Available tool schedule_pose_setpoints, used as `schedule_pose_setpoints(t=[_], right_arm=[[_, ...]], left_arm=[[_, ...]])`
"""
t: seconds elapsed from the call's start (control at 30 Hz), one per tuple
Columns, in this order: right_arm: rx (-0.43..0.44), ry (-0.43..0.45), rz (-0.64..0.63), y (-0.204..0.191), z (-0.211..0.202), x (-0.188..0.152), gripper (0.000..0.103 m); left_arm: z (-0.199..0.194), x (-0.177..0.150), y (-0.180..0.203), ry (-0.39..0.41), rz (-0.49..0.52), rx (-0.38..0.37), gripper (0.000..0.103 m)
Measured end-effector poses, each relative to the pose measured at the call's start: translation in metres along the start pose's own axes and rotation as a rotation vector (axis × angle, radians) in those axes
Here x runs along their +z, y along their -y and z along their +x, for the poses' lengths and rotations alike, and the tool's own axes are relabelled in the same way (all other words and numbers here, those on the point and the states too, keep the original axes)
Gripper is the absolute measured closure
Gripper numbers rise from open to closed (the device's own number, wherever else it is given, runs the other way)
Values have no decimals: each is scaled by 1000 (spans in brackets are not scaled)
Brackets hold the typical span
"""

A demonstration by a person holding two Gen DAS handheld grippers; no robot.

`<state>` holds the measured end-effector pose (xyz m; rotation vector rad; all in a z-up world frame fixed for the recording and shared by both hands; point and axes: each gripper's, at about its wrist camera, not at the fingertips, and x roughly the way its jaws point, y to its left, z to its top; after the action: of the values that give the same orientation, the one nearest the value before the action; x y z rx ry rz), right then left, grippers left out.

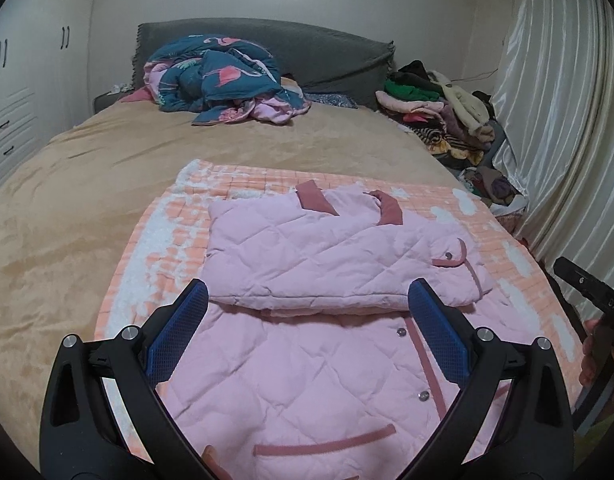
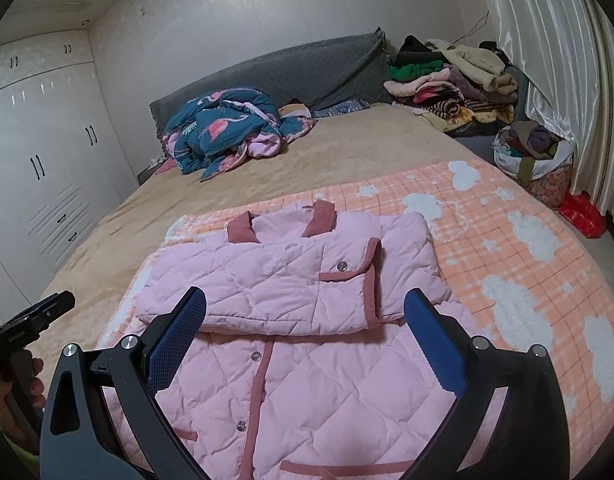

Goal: Fold large clothes

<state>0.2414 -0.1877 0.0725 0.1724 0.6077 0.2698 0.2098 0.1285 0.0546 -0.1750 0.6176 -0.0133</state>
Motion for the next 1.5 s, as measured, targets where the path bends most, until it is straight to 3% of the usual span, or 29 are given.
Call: schedule_pose_setpoints(t=[1.5], right_arm=[[59, 136, -96, -41, -117, -2, 4]], left_arm=[[-103, -24, 21, 74, 3, -1, 9]])
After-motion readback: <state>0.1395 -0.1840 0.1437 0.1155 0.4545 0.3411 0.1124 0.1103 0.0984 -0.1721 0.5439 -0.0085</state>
